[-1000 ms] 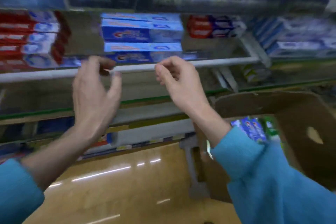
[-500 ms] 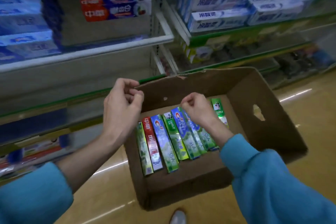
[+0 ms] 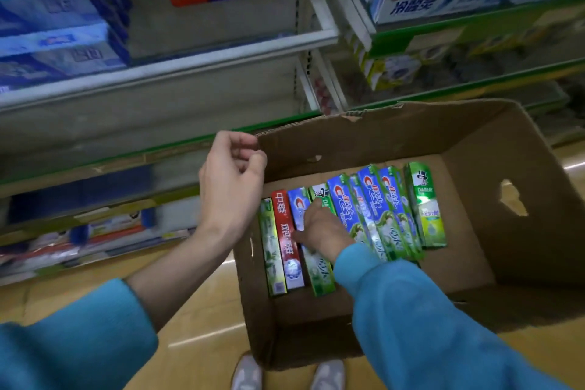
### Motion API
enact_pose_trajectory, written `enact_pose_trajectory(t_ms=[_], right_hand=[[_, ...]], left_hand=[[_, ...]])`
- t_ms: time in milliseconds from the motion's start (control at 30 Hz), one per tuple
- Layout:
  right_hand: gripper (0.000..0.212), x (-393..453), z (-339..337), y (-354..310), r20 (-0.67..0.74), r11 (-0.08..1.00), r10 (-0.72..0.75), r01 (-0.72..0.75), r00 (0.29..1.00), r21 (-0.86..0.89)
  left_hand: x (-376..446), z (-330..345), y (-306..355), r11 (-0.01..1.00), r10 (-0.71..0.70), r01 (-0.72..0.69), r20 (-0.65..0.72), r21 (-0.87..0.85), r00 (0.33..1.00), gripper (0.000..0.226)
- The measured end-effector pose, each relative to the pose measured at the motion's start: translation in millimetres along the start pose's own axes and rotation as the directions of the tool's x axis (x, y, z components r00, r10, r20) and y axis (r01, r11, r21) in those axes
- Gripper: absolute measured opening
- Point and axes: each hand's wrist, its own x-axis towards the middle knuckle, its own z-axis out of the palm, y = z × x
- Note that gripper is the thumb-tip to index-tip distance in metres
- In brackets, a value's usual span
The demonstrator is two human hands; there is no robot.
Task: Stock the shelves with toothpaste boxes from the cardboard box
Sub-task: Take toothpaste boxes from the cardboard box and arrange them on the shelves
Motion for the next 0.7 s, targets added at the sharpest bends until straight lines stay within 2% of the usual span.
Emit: enact_pose_trajectory(t_ms=[167,267,367,433,600,700], right_hand=[[0.094,-5.8,-7.9,-3.2,-0.013,1.0,0.009,-0.009,1.0,0.011],[0.076,-21.3,-29.1,-10.7,-0.031,0.996,0.011,-0.009,0.999,0.084],[0.049,-43.7,-59.0,-18.6,-0.08,0.995,-0.079,0.083,0.994,0.055],[0.047,-61.3,-79.2,-26.4,-0.109,0.988,-0.138,0.145,0.984,0.057],[0.033,-113.1,-127.4,-44.3,-0.163,0.944,-0.318,0.327,0.934,0.034],[0.032,-134.6,-145.9,-50.1,-0.216,0.901,-0.42,0.434,0.882,0.021]], left_hand=[[-0.9,-14.4,-7.5,1.0,0.001,-0.001,0.021,-0.002,1.0,0.015],[0.4,-21.5,-9.6,1.0,-0.007,0.006,0.066,0.003,0.998,0.015],[2.4,-23.8,-10.7,1.0,-0.019,0.019,0.111,0.005,0.994,0.016],[2.6,-21.8,-10.0,0.998,-0.057,0.059,0.149,-0.009,0.987,0.019],[-2.8,-16.2,17.3,0.96,-0.148,0.214,0.318,-0.182,0.936,0.055],[-6.9,-12.6,40.1,0.908,-0.098,0.244,0.395,-0.339,0.913,0.039]])
